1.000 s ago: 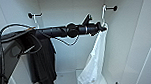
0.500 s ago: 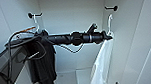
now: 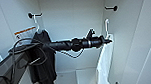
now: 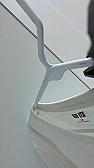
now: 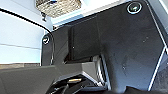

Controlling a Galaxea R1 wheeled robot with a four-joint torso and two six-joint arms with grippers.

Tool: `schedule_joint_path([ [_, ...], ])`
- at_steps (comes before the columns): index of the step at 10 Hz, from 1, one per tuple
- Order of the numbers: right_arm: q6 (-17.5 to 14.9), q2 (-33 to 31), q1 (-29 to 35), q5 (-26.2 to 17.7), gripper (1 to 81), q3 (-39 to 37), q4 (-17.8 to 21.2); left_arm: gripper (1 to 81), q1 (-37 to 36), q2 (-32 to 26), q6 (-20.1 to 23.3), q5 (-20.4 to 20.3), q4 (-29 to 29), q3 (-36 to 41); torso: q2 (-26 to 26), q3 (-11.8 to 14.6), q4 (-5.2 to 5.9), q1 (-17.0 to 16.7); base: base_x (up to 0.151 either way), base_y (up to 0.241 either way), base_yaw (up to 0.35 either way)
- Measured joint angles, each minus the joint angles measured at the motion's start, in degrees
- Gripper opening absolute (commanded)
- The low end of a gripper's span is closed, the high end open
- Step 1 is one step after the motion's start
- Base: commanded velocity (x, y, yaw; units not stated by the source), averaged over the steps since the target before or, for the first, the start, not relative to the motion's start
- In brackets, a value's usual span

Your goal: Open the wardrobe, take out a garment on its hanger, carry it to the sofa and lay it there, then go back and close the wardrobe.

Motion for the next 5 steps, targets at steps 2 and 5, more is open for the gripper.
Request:
schedule_joint_path([
  [2, 0.0, 0.0, 0.0, 0.0, 81.1, 0.0, 0.0, 1.0, 0.0, -0.9, 0.0, -0.6, 0.0, 0.6, 0.0, 0.0, 0.00, 0.0, 0.000, 0.000, 0.000],
  [5, 0.0, 0.0, 0.4, 0.2, 81.1, 0.0, 0.0, 1.0, 0.8, -2.1, 0.3, -1.3, 0.1, 1.5, 0.1, 0.0, 0.00, 0.1, -0.081, 0.000, 0.000],
])
